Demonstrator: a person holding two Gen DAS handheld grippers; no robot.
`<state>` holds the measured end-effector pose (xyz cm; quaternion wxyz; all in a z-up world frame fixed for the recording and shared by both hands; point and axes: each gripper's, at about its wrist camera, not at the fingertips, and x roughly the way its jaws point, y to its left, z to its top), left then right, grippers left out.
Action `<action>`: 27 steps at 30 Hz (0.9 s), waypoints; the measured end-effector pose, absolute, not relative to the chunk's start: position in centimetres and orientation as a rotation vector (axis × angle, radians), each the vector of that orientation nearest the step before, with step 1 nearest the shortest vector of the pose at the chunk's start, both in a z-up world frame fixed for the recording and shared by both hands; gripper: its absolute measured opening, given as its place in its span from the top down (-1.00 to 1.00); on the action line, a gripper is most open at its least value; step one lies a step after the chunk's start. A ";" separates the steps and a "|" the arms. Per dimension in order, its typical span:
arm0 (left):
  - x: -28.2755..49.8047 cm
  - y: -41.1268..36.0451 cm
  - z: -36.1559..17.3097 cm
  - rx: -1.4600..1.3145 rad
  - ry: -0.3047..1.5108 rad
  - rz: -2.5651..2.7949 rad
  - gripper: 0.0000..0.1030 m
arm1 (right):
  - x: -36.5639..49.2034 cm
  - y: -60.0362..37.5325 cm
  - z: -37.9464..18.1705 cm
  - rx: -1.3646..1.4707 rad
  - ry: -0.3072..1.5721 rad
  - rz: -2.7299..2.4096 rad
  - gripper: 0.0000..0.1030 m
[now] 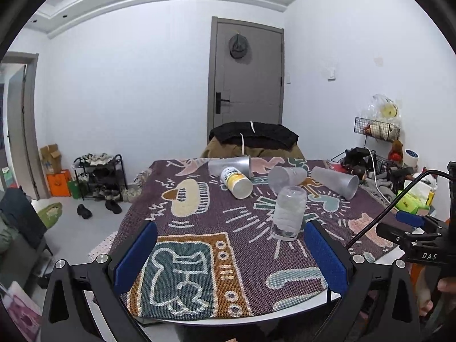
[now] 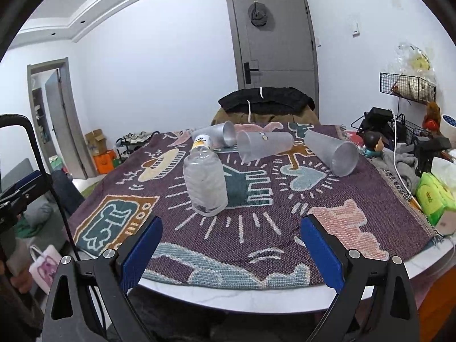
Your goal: Flip cup upside down
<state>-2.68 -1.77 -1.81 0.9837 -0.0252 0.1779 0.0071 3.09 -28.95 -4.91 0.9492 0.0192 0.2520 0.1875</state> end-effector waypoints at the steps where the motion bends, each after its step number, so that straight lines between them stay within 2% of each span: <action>1: -2.7 -1.7 -1.8 -0.053 0.357 0.015 -0.99 | 3.1 -28.8 -4.9 0.038 0.510 0.380 -0.90; 27: -2.7 -1.6 -1.5 -0.049 0.346 0.019 -0.99 | 3.0 -28.3 -4.4 0.013 0.498 0.376 -0.90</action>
